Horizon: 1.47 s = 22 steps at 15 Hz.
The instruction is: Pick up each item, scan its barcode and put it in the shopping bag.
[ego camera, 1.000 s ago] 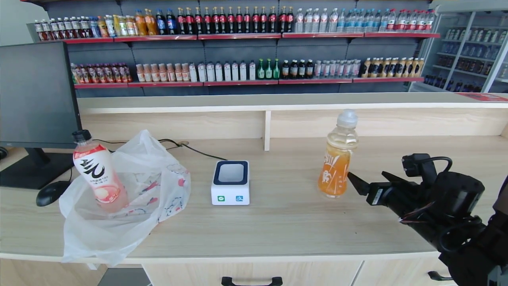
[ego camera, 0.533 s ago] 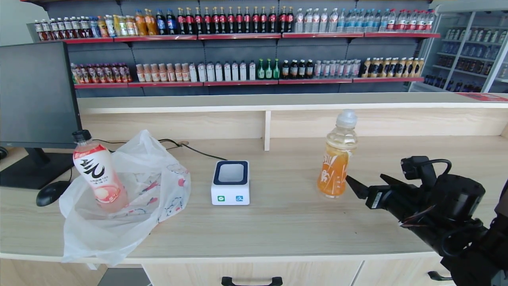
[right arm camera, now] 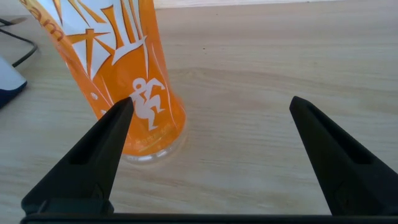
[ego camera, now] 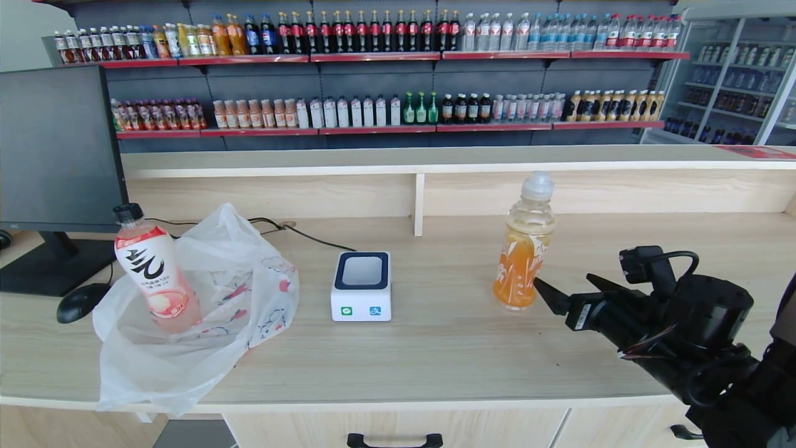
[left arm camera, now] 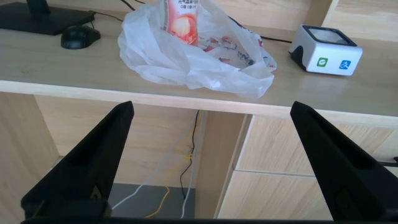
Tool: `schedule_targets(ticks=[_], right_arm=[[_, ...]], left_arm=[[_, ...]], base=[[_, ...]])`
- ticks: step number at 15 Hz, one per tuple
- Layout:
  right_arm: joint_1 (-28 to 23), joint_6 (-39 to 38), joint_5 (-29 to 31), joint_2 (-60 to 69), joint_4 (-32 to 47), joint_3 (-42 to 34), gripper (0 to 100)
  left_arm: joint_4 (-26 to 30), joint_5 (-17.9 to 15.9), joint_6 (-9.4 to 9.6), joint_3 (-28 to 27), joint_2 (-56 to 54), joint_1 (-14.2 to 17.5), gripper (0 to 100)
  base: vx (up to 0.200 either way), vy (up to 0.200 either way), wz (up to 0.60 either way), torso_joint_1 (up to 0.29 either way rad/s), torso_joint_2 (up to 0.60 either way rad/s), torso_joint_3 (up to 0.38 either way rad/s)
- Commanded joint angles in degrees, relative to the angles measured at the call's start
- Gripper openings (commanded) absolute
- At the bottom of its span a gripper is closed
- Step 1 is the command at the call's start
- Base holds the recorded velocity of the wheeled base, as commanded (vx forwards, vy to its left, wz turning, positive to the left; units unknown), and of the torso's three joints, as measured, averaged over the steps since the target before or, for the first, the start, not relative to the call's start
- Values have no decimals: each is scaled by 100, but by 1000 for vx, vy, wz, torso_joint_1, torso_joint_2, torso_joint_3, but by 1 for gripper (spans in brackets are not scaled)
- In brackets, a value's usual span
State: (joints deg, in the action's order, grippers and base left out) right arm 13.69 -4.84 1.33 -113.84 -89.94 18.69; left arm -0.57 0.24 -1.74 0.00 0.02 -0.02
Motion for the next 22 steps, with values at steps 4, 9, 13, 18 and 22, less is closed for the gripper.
schedule_targets(ticks=[4, 9, 13, 18, 22], right_arm=[[99, 1, -1, 11, -6, -14, 100], [257, 1, -1, 2, -6, -14, 100], [406, 1, -1, -25, -6, -6, 100], [389, 9, -1, 2, -6, -67, 100], [28, 9, -1, 134, -6, -164, 100]], left_arm=[[-4, 2, 7, 0, -2, 2, 100], [-4, 2, 7, 0, -2, 2, 100], [-4, 2, 7, 0, -2, -6, 100], [-13, 2, 7, 0, -2, 2, 100], [-4, 2, 16, 0, -2, -6, 100]], base=[[0, 0, 0, 0, 0, 0], [0, 0, 0, 0, 0, 0], [0, 0, 0, 0, 0, 0], [0, 0, 0, 0, 0, 0], [0, 0, 0, 0, 0, 0]])
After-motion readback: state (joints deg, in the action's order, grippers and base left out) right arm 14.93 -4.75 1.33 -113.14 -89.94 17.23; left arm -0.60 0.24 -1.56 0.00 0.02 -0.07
